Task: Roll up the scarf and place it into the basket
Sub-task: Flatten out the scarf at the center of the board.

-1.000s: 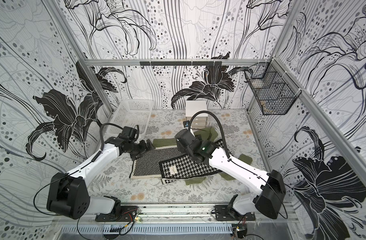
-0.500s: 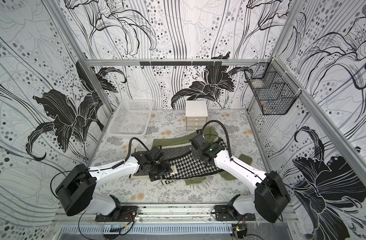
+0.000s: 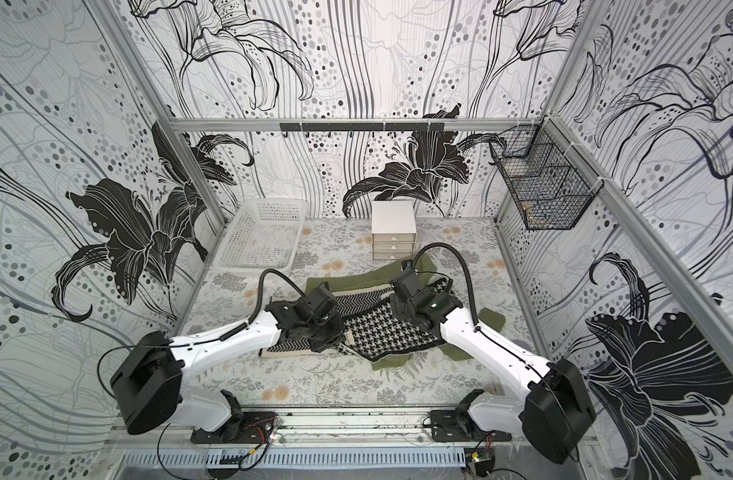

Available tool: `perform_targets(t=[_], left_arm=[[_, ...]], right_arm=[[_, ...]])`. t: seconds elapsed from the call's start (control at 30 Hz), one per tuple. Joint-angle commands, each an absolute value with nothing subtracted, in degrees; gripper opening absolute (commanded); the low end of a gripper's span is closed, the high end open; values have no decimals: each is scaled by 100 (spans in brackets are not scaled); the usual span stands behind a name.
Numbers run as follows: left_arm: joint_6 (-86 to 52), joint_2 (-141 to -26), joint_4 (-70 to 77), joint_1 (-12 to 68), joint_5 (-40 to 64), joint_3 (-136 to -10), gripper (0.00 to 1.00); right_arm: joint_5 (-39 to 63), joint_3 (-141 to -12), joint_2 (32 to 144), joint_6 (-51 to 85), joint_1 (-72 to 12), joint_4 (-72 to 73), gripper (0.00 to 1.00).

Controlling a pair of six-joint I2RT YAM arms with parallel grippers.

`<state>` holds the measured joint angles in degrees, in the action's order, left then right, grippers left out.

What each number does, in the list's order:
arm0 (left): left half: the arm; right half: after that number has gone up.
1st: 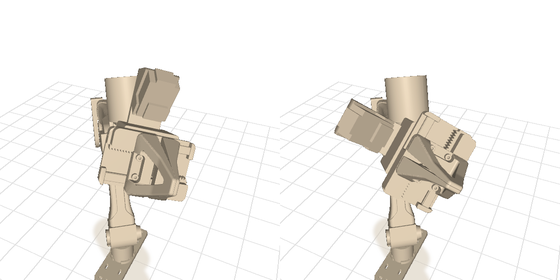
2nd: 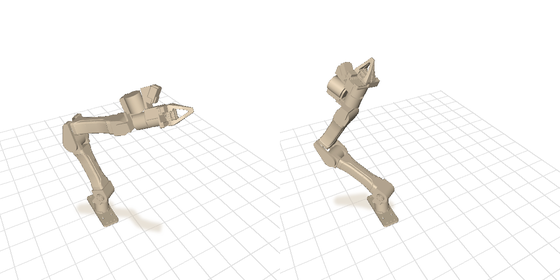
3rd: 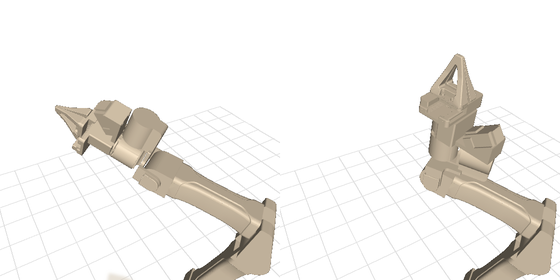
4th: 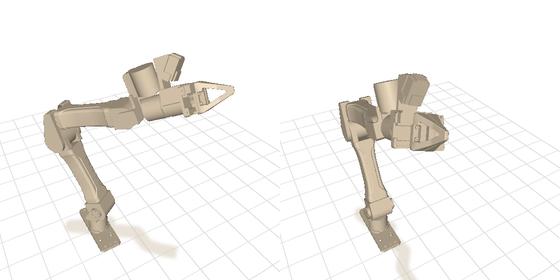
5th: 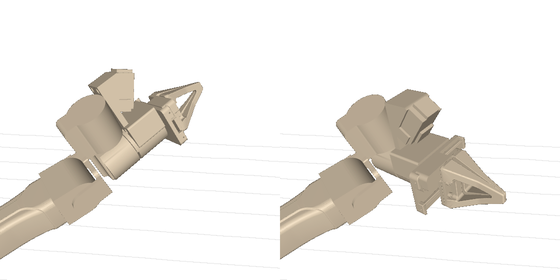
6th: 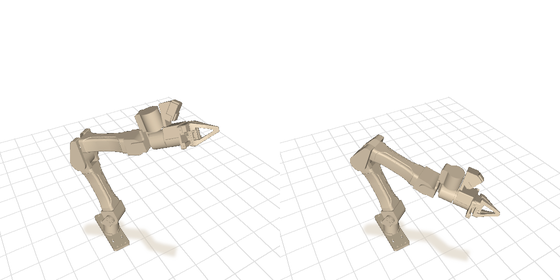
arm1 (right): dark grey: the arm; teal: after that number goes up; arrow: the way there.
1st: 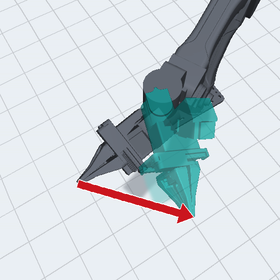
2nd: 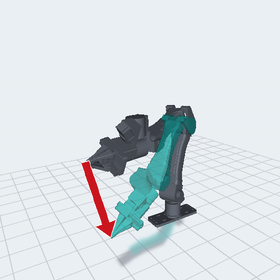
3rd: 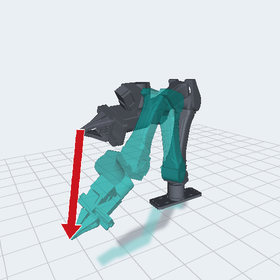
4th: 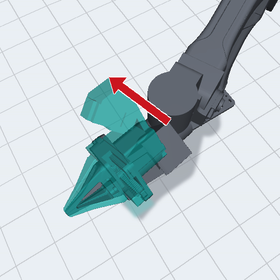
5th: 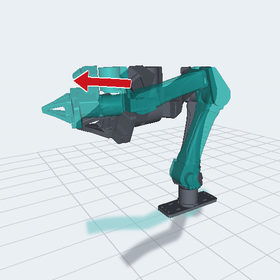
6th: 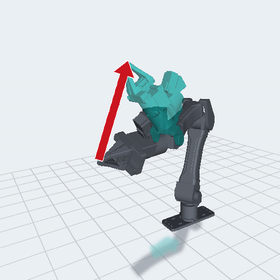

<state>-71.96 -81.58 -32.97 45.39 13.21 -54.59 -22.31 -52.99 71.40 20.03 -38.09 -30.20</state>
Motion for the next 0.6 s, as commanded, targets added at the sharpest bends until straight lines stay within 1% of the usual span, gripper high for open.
perform_targets(t=[0.0,0.07,0.13,0.2,0.23,0.3,0.37,0.43,0.5,0.53,0.57], left_arm=[[-6740,-7882,-4095,4522,751,-5852,0],[-6423,-7761,-4424,4481,542,-6131,0],[-5764,-7734,-5152,4218,29,-6761,0],[-4868,-7837,-5495,3663,-149,-7399,0],[-4436,-7998,-5542,3202,10,-7772,0],[-3597,-8473,-5357,2574,360,-8581,0],[-3017,-9247,-5316,2244,666,-9947,0],[-2429,-10363,-5979,2210,974,-12112,0],[-2026,-11208,-6914,2301,1179,-14208,0],[-1914,-11364,-7261,2328,1119,-14798,0],[-1876,-11221,-7410,2333,1000,-14723,0]], right_arm=[[-2364,-5230,7002,1918,-3757,-2944,80],[-2364,-5256,6996,1887,-3734,-2923,80],[-2343,-5344,7042,1817,-3669,-2883,80],[-2290,-5521,7169,1705,-3591,-2848,80],[-2262,-5642,7274,1640,-3536,-2850,80],[-2252,-5895,7461,1563,-3441,-2916,81],[-2162,-6054,7547,1517,-3329,-2930,81],[-2120,-6132,7554,1525,-3225,-2985,81],[-2099,-6123,7486,1539,-3156,-3021,81],[-2065,-6117,7450,1549,-3121,-3055,81],[-2056,-6102,7428,1552,-3105,-3091,81]])
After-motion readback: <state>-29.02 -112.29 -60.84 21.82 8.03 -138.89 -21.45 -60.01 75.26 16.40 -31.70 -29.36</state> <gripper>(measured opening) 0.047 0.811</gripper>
